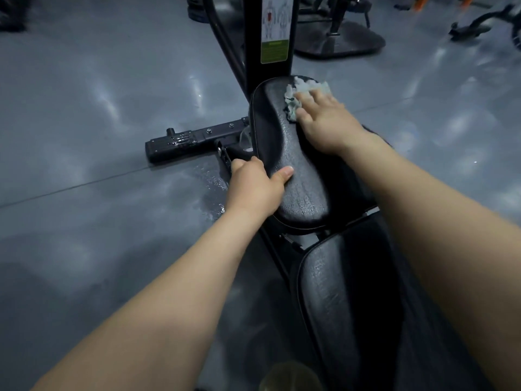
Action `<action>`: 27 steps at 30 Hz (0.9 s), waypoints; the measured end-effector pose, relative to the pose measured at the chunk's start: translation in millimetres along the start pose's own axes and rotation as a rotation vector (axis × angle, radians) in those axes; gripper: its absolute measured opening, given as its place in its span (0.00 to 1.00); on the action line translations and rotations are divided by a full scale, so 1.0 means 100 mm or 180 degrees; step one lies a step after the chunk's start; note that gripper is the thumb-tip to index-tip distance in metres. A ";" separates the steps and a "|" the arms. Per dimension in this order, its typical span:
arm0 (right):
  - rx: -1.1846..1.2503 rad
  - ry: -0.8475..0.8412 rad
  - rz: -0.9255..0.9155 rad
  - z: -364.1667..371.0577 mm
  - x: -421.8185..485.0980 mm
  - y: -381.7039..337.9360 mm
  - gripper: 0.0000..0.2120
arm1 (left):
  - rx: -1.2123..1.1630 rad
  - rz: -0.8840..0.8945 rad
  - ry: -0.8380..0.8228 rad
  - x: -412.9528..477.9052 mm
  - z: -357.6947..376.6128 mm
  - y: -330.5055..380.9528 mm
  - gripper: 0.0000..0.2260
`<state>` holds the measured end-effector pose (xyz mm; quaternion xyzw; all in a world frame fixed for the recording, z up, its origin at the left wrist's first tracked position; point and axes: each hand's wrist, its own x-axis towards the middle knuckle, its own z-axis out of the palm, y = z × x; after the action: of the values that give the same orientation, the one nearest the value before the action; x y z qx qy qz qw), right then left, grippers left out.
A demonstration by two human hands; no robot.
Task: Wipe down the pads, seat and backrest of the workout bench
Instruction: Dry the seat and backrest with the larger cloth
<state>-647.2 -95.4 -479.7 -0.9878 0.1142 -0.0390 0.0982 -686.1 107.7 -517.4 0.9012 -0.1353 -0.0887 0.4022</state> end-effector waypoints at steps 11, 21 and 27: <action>-0.0003 -0.0078 0.0442 -0.07 -0.56 0.37 0.25 | -0.0051 -0.0048 -0.0027 0.05 0.04 -0.03 0.30; 0.0378 -0.0180 0.0407 -0.16 0.53 0.23 0.25 | -0.0068 0.0004 0.0096 0.06 0.13 -0.03 0.29; -0.0157 -0.0070 -0.0196 -0.12 0.46 -0.20 0.25 | -0.0105 -0.0038 0.0099 0.04 0.09 -0.03 0.29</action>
<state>-599.4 -89.4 -461.3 -0.9934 0.0836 -0.0283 0.0738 -684.5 102.0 -525.6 0.8965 -0.1221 -0.0792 0.4185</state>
